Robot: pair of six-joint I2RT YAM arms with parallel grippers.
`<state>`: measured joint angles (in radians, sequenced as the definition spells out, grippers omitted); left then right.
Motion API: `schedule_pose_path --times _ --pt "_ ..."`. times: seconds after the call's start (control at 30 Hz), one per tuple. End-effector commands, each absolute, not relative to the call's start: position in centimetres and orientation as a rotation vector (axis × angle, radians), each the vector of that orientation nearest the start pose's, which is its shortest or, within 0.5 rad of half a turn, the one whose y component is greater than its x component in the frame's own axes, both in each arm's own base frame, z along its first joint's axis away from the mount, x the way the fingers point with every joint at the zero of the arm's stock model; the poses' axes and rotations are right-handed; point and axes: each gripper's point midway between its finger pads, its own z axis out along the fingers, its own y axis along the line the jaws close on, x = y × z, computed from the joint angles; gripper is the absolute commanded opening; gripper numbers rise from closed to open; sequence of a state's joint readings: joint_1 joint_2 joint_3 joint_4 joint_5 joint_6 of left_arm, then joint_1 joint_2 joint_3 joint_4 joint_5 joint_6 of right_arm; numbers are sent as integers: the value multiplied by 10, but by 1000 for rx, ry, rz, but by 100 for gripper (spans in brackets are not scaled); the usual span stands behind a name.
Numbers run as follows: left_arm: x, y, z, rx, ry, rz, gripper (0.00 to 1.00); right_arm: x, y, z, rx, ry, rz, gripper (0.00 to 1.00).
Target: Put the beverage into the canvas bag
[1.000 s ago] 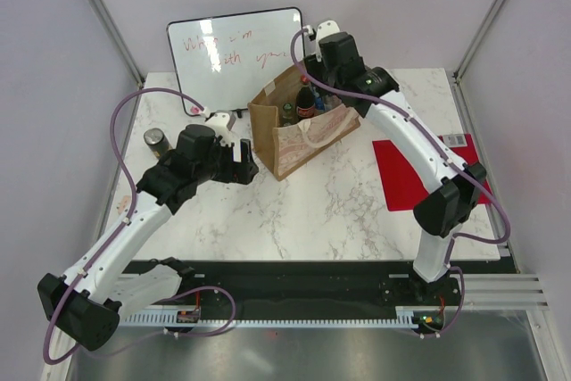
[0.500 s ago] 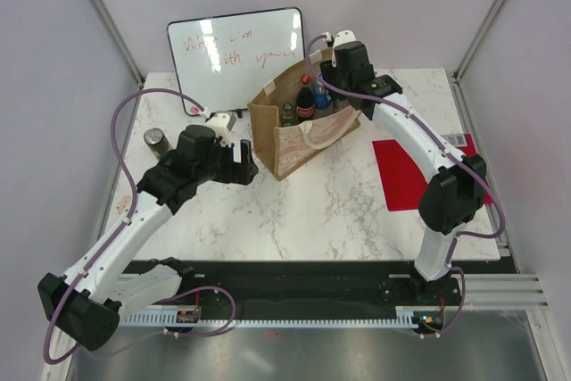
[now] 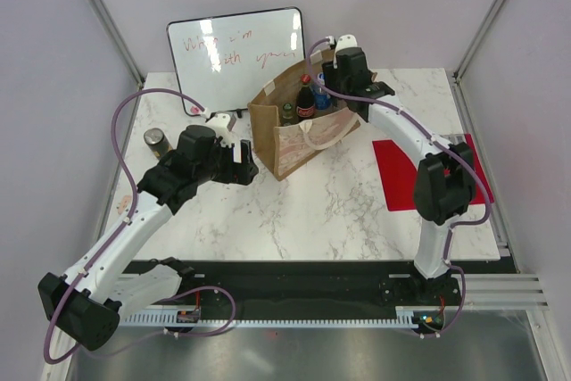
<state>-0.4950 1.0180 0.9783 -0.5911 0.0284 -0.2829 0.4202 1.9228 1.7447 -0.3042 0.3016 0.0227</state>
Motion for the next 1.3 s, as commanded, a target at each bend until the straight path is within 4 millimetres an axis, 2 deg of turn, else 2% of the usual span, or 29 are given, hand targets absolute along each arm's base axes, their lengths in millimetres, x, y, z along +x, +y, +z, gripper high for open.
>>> schedule_pose_path --times 0.0,0.2,0.43,0.6,0.83,1.07,1.27 --pt "269 -159 217 285 2173 -437 95 545 183 250 -160 1900 24 0" --pt "269 -158 220 275 2164 -432 95 546 173 223 -141 1925 38 3" --pt "268 -157 221 273 2159 -432 95 551 169 194 -131 1981 57 21" --pt "270 -153 222 258 2154 -408 95 545 166 181 -104 2020 77 31" --pt "270 -152 223 252 2148 -404 95 540 170 179 -112 2043 102 49" --pt "271 -151 224 246 2144 -395 95 535 160 192 -93 2051 61 64" --pt "273 -144 225 223 2137 -358 95 531 162 204 -109 2065 77 71"
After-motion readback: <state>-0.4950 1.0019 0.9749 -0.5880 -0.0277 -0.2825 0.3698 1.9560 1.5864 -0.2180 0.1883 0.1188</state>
